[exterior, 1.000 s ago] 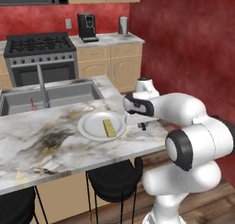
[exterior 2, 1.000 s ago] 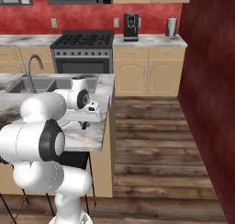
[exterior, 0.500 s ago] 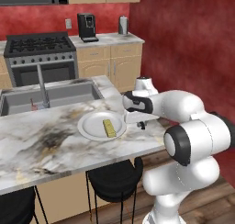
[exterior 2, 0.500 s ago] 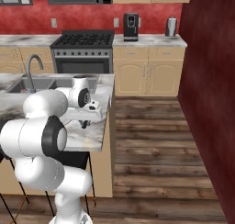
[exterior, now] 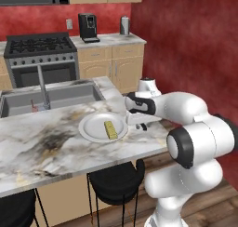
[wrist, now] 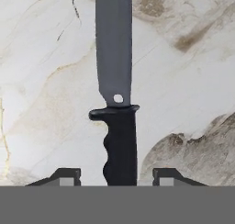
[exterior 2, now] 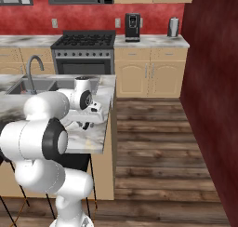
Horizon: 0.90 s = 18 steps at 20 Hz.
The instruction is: Retrieve the butter from the fridge and place it on a plate on the dining table. Then retrieve the butter knife by the fridge and place it near the plate.
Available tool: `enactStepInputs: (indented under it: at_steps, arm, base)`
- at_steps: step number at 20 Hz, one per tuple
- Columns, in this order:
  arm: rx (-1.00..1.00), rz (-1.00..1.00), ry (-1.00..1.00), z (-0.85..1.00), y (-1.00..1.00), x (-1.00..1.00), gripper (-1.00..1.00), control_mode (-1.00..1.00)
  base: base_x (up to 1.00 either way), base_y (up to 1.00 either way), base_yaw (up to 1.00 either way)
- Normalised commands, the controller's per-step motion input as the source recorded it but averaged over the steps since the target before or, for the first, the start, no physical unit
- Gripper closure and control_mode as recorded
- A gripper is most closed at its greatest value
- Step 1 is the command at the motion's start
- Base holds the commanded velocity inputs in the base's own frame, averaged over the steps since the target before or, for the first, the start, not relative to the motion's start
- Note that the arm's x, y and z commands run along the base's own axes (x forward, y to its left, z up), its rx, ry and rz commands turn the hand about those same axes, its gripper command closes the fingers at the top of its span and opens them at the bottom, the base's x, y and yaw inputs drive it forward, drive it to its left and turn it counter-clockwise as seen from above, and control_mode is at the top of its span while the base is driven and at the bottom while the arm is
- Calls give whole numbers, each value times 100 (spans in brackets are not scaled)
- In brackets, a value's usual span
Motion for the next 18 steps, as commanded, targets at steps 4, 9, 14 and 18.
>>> enactStepInputs:
  at_steps: [4, 9, 14, 18]
  arm:
    - [0, 0, -1, 0, 0, 0, -100, -100]
    - [0, 0, 1, 6, 0, 0, -100, -100]
    - [-8, -4, 5, 21, -7, -1, -100, -100]
    - [-3, 0, -8, 71, 0, -40, -100, -100]
  base:
    - [0, 0, 0]
    - [0, 0, 0]
    - [0, 0, 0]
    - [0, 0, 0]
